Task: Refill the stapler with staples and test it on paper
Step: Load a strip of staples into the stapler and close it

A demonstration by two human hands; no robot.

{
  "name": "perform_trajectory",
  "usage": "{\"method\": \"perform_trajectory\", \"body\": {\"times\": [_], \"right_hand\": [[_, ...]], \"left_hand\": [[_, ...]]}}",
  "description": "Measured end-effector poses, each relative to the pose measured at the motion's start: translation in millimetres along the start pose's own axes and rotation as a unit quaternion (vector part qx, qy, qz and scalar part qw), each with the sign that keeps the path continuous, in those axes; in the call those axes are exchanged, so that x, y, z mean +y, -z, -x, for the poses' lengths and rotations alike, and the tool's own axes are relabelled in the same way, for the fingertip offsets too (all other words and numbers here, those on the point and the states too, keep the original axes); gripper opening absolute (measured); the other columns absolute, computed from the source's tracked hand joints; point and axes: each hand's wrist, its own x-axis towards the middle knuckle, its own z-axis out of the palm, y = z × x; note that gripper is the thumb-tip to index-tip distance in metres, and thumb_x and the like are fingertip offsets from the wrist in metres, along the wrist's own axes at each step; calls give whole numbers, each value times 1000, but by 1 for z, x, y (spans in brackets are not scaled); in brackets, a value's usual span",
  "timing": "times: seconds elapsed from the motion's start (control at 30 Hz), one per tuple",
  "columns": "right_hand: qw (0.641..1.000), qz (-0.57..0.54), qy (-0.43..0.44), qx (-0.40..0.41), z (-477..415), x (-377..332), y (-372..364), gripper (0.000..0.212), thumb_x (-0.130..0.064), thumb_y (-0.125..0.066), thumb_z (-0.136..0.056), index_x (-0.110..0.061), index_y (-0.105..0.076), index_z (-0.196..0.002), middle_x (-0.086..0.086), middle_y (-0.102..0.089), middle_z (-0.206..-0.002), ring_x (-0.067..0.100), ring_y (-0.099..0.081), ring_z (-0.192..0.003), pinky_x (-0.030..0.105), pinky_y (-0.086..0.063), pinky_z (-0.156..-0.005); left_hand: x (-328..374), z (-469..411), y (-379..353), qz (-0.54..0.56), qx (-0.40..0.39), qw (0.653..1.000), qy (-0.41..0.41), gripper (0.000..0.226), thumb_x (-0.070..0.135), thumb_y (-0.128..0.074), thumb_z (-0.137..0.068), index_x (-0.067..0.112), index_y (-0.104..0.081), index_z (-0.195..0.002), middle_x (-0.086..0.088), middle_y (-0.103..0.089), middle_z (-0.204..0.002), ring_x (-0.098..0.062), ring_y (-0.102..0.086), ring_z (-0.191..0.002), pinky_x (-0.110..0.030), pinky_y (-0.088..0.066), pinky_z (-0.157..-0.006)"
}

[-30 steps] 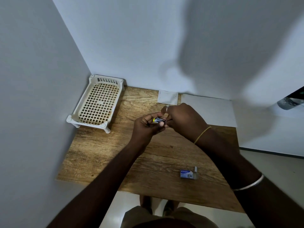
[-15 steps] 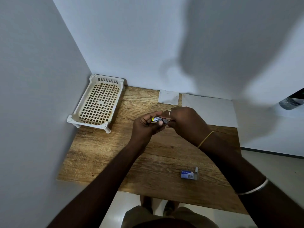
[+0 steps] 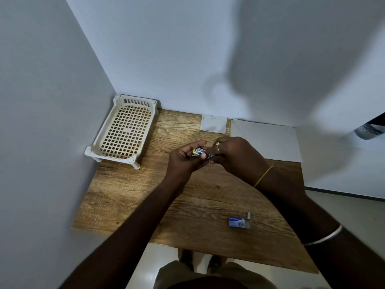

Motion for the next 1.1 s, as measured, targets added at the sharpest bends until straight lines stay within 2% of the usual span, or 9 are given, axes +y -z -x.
{"method": "perform_trajectory", "body": {"times": [0.1, 0.4, 0.63, 0.77, 0.87, 0.97, 1.1], "right_hand": [[999, -31, -9, 15, 3, 1, 1, 16, -17, -73, -87, -18, -79, -102, 9, -70, -88, 28, -65, -80, 41, -52, -68], [994, -105, -25, 13, 3, 5, 6, 25, -17, -77, -86, -27, -78, -109, 2, -76, -88, 21, -67, -80, 38, -54, -70], [996, -86, -26, -5, 2, 9, 10, 14, -17, -80, -82, -21, -81, -95, 0, -78, -86, 19, -72, -79, 36, -56, -73], [995, -96, -24, -4, 0, 10, 14, 15, -18, -79, -84, -22, -81, -99, -1, -79, -90, 14, -71, -81, 30, -54, -74], [993, -112, -41, 14, 2, 12, 14, 13, -14, -79, -84, -17, -79, -96, 0, -78, -89, 14, -71, -80, 33, -55, -74], [997, -60, -39, 16, 6, 13, 13, 5, -19, -77, -85, -15, -78, -88, 3, -76, -82, 21, -70, -76, 38, -53, -72], [1000, 8, -20, 11, 10, 11, 8, 15, -26, -70, -90, -18, -79, -99, 4, -76, -90, 24, -68, -82, 38, -52, -73]], "left_hand": [[-1, -1, -1, 15, -2, 1000, 2, 35, -7, -68, -90, 8, -69, -121, -16, -77, -109, -30, -73, -104, -40, -62, -83], [-1, -2, -1, 18, -14, 1000, -1, 34, -6, -69, -90, 10, -70, -120, -11, -78, -108, -34, -73, -105, -44, -61, -88], [-3, -2, -3, 11, -28, 1000, -7, 35, -8, -69, -89, 9, -71, -119, -15, -77, -110, -40, -72, -105, -44, -61, -86], [-1, -4, -3, 14, -29, 999, -10, 35, -7, -70, -89, 7, -70, -121, -13, -77, -108, -29, -74, -102, -37, -62, -82], [1, -5, -2, 22, -36, 999, -13, 35, -6, -70, -89, 9, -70, -121, -15, -77, -108, -28, -74, -102, -35, -61, -81], [0, -6, -1, 32, -37, 999, -17, 35, -5, -68, -90, 11, -70, -121, -14, -76, -111, -28, -74, -104, -35, -60, -81], [-1, -7, -1, 41, -35, 998, -15, 33, -3, -67, -92, 11, -70, -121, -13, -76, -113, -27, -74, -105, -34, -60, -81]]}}
